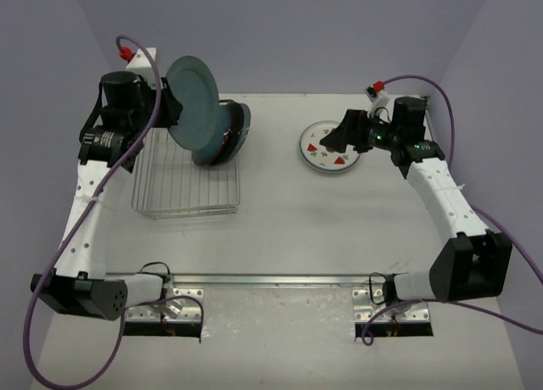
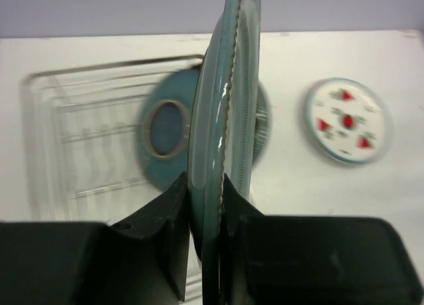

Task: Unload the plates from the dish rack

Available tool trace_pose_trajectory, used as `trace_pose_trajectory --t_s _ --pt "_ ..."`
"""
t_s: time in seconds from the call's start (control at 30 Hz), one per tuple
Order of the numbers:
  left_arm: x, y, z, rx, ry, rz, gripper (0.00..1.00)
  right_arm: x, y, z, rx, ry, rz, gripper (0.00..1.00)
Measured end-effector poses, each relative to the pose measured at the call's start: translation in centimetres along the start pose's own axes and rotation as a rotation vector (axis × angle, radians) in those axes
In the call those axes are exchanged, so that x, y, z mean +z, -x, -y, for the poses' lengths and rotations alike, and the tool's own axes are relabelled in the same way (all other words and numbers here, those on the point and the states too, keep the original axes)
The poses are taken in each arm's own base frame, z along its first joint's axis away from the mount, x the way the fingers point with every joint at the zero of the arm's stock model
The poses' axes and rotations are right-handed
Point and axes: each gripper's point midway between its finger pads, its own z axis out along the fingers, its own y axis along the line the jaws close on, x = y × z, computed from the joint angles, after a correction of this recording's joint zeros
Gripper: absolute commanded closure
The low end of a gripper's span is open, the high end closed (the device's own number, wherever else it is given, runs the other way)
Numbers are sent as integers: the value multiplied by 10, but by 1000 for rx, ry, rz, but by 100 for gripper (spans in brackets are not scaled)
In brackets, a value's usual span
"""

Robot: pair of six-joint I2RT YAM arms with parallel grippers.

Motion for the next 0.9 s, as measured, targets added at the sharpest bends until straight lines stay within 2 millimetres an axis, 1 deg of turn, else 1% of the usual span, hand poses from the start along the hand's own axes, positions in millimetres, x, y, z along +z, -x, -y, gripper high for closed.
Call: trace_pose_trajectory --t_s 0.07,0.13,0.2,0.23,0.3,0.37,0.47,0.5,0.57,0.6,0.63,0.7,0.73,0.83,0.9 --pt "-2 -14 36 -45 -191 -48 100 -1 3 -12 8 57 25 1" --pt "-2 -31 68 -98 -367 -107 100 1 7 -25 13 117 44 1" --pt "-2 -50 89 -165 -505 -179 100 3 12 -37 15 161 58 1" --pt "-3 -60 96 -202 -554 -218 100 5 13 -45 11 190 60 1" --pt "0 -75 102 -260 -612 -272 100 8 14 -60 8 237 63 1" --pt "4 -84 106 -312 -655 -314 100 13 11 -72 8 277 53 1" --pt "6 -89 112 -358 -715 -346 100 23 5 -84 23 329 20 1" --pt "6 -88 114 -365 -732 -350 100 27 2 -86 31 340 8 1" --pt "6 -87 117 -369 -766 -351 100 34 -6 -87 55 350 -21 4" --pt "6 -86 119 -370 -781 -349 100 37 -10 -87 66 354 -35 7" --pt "5 -85 120 -372 -796 -347 100 40 -14 -88 74 358 -48 13" --pt "5 -84 123 -377 -822 -349 100 45 -20 -90 88 368 -71 32" --pt "5 -84 123 -381 -832 -352 100 46 -23 -92 94 376 -82 37" --pt "8 -84 124 -390 -843 -357 100 48 -28 -101 102 412 -105 61" --pt "11 -86 123 -398 -840 -363 100 47 -29 -108 102 441 -115 83"
